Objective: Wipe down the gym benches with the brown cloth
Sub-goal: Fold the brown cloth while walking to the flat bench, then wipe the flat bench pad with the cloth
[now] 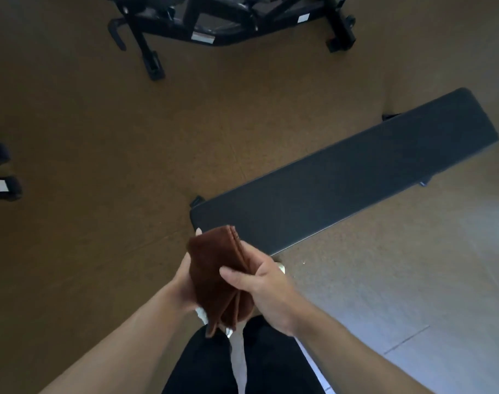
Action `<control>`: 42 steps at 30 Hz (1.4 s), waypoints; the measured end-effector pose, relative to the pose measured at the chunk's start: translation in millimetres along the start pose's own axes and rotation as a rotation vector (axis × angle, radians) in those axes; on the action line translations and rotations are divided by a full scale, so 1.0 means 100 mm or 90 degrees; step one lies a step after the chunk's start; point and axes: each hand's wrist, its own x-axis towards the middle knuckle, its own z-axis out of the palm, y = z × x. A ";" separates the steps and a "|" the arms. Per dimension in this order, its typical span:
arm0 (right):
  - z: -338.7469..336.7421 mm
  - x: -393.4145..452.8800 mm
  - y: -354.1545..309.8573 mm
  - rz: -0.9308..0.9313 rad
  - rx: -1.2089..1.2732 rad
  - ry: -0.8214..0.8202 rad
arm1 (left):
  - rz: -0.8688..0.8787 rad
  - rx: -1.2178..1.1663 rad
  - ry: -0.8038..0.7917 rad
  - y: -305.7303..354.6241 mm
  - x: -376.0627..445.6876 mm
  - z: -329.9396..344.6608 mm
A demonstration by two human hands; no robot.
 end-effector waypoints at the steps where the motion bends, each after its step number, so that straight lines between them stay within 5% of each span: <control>1: 0.01 0.07 0.14 0.005 0.008 0.003 | -0.022 -0.032 -0.029 -0.06 0.06 -0.05; 7: -0.30 0.68 0.94 0.044 -0.140 0.180 | -0.049 -0.148 -0.102 -0.35 0.50 -0.51; 18: -0.56 1.43 1.82 0.273 0.080 0.083 | -0.025 0.054 -0.084 -0.20 1.20 -0.95; 27: -0.26 1.85 1.92 0.050 -0.037 0.266 | 0.012 -0.009 0.084 -0.03 1.33 -1.10; 33: -0.26 1.90 1.75 0.035 -0.013 0.314 | 0.023 0.018 0.083 -0.08 1.38 -1.19; 40: -0.37 1.93 1.34 -0.102 -0.193 0.284 | 0.182 0.050 -0.053 -0.10 1.36 -1.16; 42: -0.52 2.04 1.28 -0.121 -0.311 0.323 | 0.187 0.122 -0.010 -0.16 1.43 -1.17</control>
